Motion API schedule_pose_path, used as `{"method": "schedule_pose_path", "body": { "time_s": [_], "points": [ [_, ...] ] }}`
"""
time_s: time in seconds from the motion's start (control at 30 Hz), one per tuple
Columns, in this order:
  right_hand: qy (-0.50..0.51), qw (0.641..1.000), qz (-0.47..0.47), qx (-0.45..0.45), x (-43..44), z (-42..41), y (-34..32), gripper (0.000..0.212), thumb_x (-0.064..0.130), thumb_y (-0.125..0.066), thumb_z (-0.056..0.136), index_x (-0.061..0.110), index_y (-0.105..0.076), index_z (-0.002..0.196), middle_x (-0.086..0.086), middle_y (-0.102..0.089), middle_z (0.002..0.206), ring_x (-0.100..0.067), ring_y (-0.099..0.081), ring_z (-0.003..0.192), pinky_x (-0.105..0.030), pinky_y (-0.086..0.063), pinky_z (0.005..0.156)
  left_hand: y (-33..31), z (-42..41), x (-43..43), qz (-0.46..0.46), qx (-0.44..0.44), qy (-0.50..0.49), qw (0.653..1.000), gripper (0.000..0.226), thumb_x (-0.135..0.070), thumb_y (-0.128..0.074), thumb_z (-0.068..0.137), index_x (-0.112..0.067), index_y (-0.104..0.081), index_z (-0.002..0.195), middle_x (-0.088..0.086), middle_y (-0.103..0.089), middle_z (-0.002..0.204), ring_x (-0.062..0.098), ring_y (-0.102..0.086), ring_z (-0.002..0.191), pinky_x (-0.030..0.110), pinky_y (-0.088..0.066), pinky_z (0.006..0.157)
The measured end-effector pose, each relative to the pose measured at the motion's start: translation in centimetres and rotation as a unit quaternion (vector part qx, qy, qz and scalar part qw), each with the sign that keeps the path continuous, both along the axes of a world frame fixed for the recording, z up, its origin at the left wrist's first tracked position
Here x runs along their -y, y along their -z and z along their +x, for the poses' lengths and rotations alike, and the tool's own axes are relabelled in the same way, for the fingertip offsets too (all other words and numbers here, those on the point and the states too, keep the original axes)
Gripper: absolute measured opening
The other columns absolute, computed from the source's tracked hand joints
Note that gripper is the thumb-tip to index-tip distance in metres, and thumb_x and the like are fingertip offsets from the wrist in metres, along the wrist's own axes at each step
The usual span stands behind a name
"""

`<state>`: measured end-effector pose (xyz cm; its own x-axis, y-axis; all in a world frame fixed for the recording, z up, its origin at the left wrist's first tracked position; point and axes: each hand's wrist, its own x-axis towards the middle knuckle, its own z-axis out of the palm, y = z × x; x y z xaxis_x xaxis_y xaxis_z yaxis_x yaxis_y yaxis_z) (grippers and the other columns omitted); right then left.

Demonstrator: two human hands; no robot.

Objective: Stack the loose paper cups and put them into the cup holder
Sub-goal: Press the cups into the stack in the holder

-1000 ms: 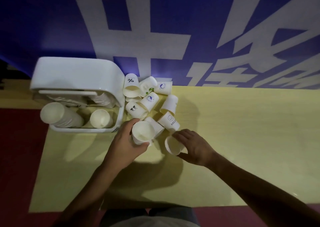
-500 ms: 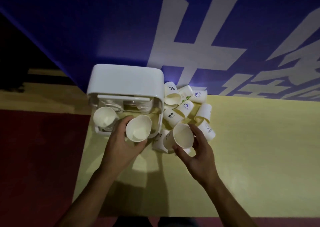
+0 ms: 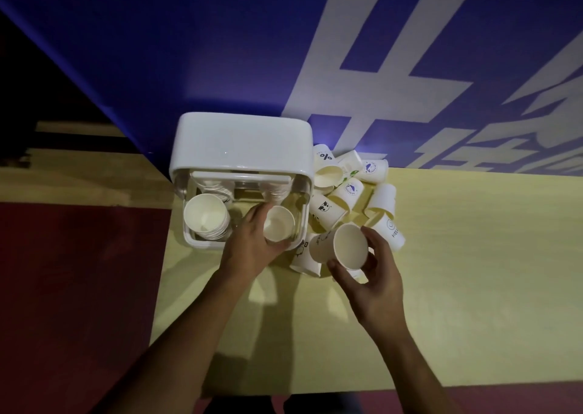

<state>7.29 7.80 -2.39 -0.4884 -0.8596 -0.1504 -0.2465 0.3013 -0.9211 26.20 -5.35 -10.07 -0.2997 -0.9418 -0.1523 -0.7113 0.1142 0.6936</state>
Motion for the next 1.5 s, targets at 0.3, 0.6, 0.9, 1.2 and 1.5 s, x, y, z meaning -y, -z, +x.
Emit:
{"method": "schedule_pose_path", "body": {
  "time_s": [0.3,0.6,0.9,1.2,1.5],
  "points": [
    [-0.079,0.992,-0.027,-0.096,4.6,1.6,0.4,0.066,0.018,-0.089,0.075,0.024,-0.053,0.129,0.018,-0.062,0.123,-0.005,-0.06,0.113,-0.018,-0.049,0.091,0.4,0.0,0.3,0.071,-0.005,-0.029,0.997,0.087,-0.035,-0.091,0.074,-0.026,-0.049,0.15,0.004,-0.067,0.132,0.026,-0.062,0.119,0.024,-0.041,0.087],
    [-0.173,0.973,-0.006,-0.151,9.1,5.5,5.0,0.069,0.044,-0.087,0.074,0.02,-0.054,0.129,0.008,-0.063,0.119,-0.012,-0.061,0.106,-0.026,-0.05,0.085,0.7,3.1,-0.7,0.142,-0.072,-0.035,0.987,0.074,-0.017,-0.07,0.084,-0.028,-0.04,0.15,-0.01,-0.063,0.131,0.008,-0.063,0.117,0.04,-0.055,0.099],
    [-0.161,0.969,-0.011,-0.188,9.6,5.6,7.0,0.07,0.047,-0.079,0.081,0.014,-0.05,0.136,-0.002,-0.064,0.125,-0.023,-0.063,0.111,-0.041,-0.056,0.083,0.7,3.0,0.0,0.151,-0.069,0.013,0.986,0.056,-0.019,-0.06,0.084,-0.031,-0.052,0.138,-0.009,-0.067,0.126,0.011,-0.064,0.117,0.044,-0.055,0.098],
    [-0.207,0.954,0.049,-0.211,10.2,5.5,8.9,0.071,0.038,-0.081,0.08,0.009,-0.055,0.139,-0.009,-0.062,0.135,-0.03,-0.061,0.12,-0.043,-0.051,0.099,1.0,3.0,0.5,0.17,-0.096,0.021,0.981,0.059,-0.012,-0.065,0.092,-0.039,-0.05,0.143,-0.017,-0.067,0.127,0.004,-0.065,0.116,0.041,-0.056,0.099],
    [-0.282,0.939,0.064,-0.185,10.7,4.2,8.0,0.078,0.033,-0.076,0.09,0.017,-0.038,0.156,-0.005,-0.043,0.158,-0.013,-0.042,0.14,-0.027,-0.037,0.112,0.9,3.0,0.0,0.177,-0.112,-0.004,0.978,0.066,-0.001,-0.063,0.09,-0.03,-0.048,0.148,-0.014,-0.063,0.137,0.006,-0.059,0.128,0.04,-0.05,0.108]
  ]
}}
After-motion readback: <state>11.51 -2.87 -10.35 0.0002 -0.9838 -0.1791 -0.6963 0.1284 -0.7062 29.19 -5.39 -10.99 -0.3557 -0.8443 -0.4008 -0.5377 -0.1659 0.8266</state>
